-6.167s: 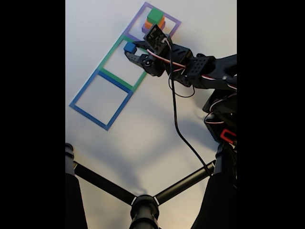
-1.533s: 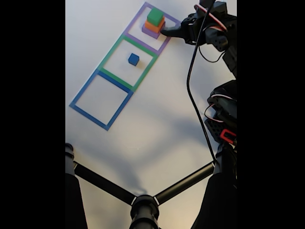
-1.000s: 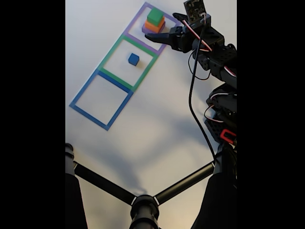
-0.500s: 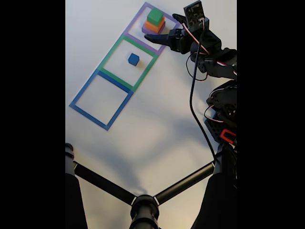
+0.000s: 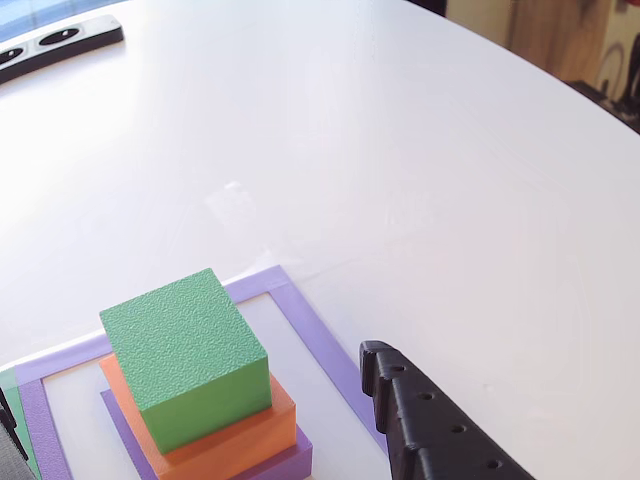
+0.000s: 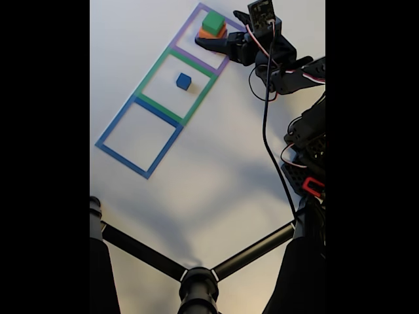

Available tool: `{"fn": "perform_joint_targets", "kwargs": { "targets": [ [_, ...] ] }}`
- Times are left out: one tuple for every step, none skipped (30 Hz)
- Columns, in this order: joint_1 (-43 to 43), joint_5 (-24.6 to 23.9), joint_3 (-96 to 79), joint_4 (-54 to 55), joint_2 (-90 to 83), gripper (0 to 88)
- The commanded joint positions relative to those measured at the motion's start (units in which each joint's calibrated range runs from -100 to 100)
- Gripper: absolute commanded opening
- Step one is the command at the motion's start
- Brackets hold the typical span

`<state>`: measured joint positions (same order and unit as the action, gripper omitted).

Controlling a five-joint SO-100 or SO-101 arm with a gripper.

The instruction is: Tower of hanoi

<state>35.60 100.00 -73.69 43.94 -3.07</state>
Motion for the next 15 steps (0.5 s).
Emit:
{"fn": "perform_joint_targets", "kwargs": {
  "targets": [
    [-1.55,0.00,2.58,3.45,0.82,42.8],
    [-1.78,0.00,2.95,4.10,1.55,42.5],
    [-1.93,0.00,3.31,4.34,2.11,42.5],
    [-2.16,0.00,3.77,4.75,2.83,42.3],
    [-2.31,0.00,4.40,4.99,3.47,42.0],
    [-2.54,0.00,4.95,5.07,3.95,41.9],
    [-2.70,0.00,5.49,5.07,4.35,41.7],
    [-2.85,0.00,5.95,5.07,4.75,41.6],
    [-3.08,0.00,6.31,5.07,5.07,41.2],
    [-3.23,0.00,6.58,5.07,5.31,40.7],
    [-3.38,0.00,6.95,5.07,5.55,40.3],
    [-3.53,0.00,7.13,5.07,5.79,39.8],
    [-3.53,0.00,7.31,5.07,6.03,38.8],
    [-3.61,0.00,7.49,5.07,6.19,38.2],
    [-3.61,0.00,7.58,5.07,6.35,37.9]
  ]
}}
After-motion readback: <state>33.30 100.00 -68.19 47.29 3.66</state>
